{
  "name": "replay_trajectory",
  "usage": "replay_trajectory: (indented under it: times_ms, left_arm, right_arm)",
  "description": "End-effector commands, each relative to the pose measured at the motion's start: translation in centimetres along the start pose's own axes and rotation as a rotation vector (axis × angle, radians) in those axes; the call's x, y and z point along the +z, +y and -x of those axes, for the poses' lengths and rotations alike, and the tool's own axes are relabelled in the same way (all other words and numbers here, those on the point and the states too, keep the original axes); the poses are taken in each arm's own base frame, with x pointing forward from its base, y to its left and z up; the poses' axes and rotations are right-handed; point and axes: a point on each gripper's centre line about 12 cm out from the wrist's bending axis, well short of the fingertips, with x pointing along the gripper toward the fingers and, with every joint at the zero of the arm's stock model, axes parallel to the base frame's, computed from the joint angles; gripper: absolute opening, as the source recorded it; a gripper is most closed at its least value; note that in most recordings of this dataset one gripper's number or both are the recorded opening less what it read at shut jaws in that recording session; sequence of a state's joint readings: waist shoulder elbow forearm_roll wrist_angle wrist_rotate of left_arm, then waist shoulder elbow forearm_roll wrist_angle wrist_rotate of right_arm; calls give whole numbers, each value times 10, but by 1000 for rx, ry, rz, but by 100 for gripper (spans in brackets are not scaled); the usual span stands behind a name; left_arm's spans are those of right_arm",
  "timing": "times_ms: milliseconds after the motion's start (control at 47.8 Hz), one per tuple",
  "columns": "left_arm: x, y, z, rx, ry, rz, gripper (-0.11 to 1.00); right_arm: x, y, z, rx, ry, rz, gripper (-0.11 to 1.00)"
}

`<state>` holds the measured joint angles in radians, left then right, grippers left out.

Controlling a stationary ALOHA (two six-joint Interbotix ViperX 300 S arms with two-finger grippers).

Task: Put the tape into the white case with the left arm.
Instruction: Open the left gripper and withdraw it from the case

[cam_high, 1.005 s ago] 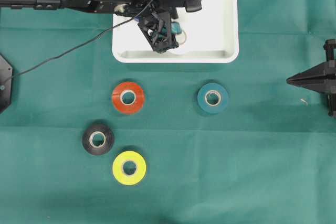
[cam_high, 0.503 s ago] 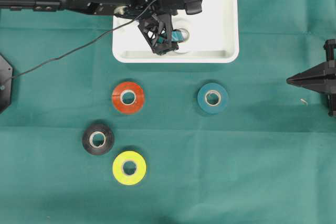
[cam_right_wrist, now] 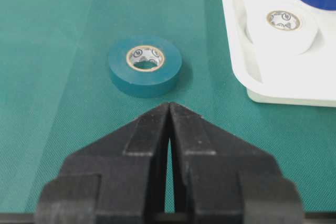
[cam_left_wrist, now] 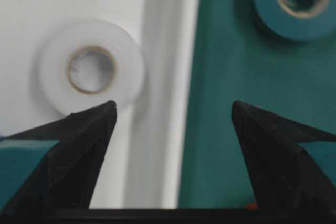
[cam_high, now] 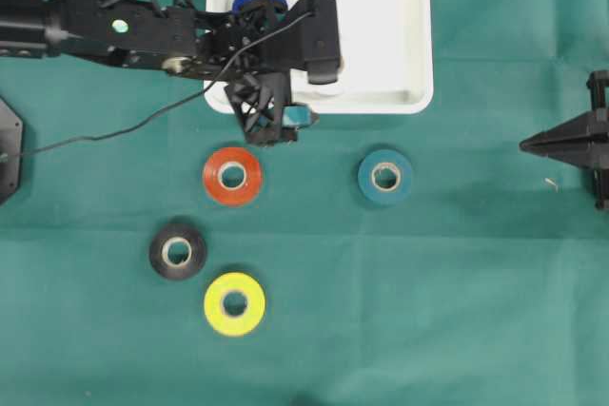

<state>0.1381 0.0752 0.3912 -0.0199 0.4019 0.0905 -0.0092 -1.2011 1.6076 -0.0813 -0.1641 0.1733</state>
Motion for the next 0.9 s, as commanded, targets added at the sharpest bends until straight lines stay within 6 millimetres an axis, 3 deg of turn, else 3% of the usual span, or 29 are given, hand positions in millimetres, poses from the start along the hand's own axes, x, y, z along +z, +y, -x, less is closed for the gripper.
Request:
replay_trajectory:
  times_ms: [0, 523, 879]
  left_arm:
    - [8, -13, 19, -18, -49, -23, 88]
    - [-28, -56, 50, -90, -90, -100, 88]
    - [-59, -59, 67, -99, -167, -109, 88]
  right_arm:
    - [4, 0, -1, 2, -11, 2, -9]
    - [5, 0, -1, 0, -12, 0, -9]
    - [4, 0, -1, 0, -11, 0, -9]
